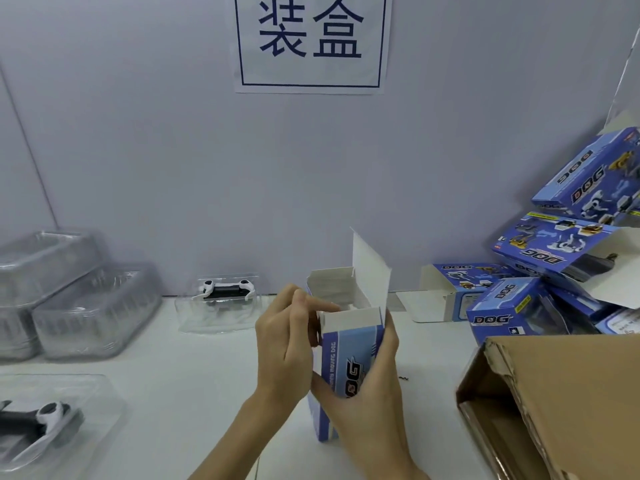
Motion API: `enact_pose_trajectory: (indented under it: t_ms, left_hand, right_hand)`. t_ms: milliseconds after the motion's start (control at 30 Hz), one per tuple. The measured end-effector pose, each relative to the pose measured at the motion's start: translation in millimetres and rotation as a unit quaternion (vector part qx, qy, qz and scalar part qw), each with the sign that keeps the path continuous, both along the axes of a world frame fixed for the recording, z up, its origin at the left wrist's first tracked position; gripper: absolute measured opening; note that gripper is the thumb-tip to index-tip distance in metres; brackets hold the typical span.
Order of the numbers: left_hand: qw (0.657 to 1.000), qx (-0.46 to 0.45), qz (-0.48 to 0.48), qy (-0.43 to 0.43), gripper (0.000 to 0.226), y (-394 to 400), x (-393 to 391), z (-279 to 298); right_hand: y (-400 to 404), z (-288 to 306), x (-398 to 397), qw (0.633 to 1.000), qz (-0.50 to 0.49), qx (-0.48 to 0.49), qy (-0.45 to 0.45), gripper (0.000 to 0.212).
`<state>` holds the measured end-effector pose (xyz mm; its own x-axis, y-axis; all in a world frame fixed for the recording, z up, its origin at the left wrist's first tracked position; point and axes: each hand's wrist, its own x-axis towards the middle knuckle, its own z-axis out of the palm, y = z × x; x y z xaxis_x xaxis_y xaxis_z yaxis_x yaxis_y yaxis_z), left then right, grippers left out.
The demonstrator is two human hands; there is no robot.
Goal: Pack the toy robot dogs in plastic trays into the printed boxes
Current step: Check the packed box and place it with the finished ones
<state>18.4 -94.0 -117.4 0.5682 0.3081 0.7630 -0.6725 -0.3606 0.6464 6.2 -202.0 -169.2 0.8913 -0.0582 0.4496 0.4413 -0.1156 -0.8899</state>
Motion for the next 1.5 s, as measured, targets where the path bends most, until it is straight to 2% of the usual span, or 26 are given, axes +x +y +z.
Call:
enact_pose_trajectory:
  t_ms: [133, 167, 233, 300, 400, 500, 633, 833, 1033, 1167, 1267, 1367, 1433, 1500]
  left_hand:
    - [0.999, -0.026, 0.047, -0.006, 0.022, 3.6, 0.1, -6.8]
    - [0.997, -0.026, 0.069, 0.001, 0.029, 6.4, 1.0, -7.4]
    - [0.996, -0.001, 0.078, 0.029, 0.057, 19.4, 5.2, -14.8]
    - [0.996, 0.026, 0.011, 0.080, 0.071, 33.8, 3.8, -22.5]
    - [0.980, 0.004, -0.138, 0.143, 0.066, 41.8, -2.1, -31.4]
    - [0.982, 0.013, -0.132, 0.131, 0.056, 33.5, -4.5, -32.9]
    - [0.985, 0.036, -0.122, 0.114, 0.051, 30.1, -4.3, -35.2]
    - [0.981, 0.019, -0.138, 0.138, 0.040, 32.9, -5.6, -33.5]
    - [0.982, -0.006, -0.142, 0.125, 0.026, 32.0, -9.4, -23.8]
    - [0.984, -0.032, -0.125, 0.122, 0.031, 25.5, -11.9, -15.3]
    - [0.986, -0.040, -0.125, 0.106, 0.025, 23.5, -12.6, -12.4]
    - [0.978, -0.074, -0.160, 0.108, 0.013, 22.0, -11.5, -12.0]
    - [0.974, -0.105, -0.180, 0.094, 0.025, 20.0, -11.8, -8.8]
    - [0.975, -0.102, -0.182, 0.081, 0.039, 21.2, -11.9, -7.2]
  right_hand:
    - [-8.4, -2.3, 4.9, 0.997, -0.028, -0.024, -0.068, 0.111]
    - [-13.3, -2.2, 6.7, 0.997, -0.014, -0.008, -0.076, 0.114]
    - [-24.3, 1.4, 8.2, 0.995, 0.055, 0.055, -0.061, 0.106]
    - [-33.7, 7.0, 9.9, 0.984, 0.123, 0.131, 0.002, 0.090]
    - [-41.7, 7.4, 14.4, 0.968, 0.168, 0.186, 0.018, 0.079]
    - [-44.0, 9.9, 17.5, 0.956, 0.190, 0.221, 0.022, 0.081]
    - [-44.0, 12.1, 15.1, 0.966, 0.187, 0.179, -0.004, 0.083]
    - [-41.8, 14.2, 13.0, 0.990, 0.107, 0.075, -0.050, 0.050]
    - [-45.5, 21.2, 20.0, 0.993, 0.006, -0.025, -0.115, 0.058]
    - [-46.6, 22.3, 24.9, 0.991, -0.010, -0.036, -0.128, 0.055]
    - [-44.4, 26.5, 24.9, 0.990, -0.015, -0.037, -0.134, 0.053]
    - [-42.6, 30.0, 23.2, 0.990, -0.009, -0.028, -0.137, 0.036]
    - [-42.5, 29.5, 21.0, 0.991, 0.017, 0.005, -0.136, 0.028]
    - [-43.0, 28.8, 18.9, 0.989, 0.057, 0.057, -0.122, 0.032]
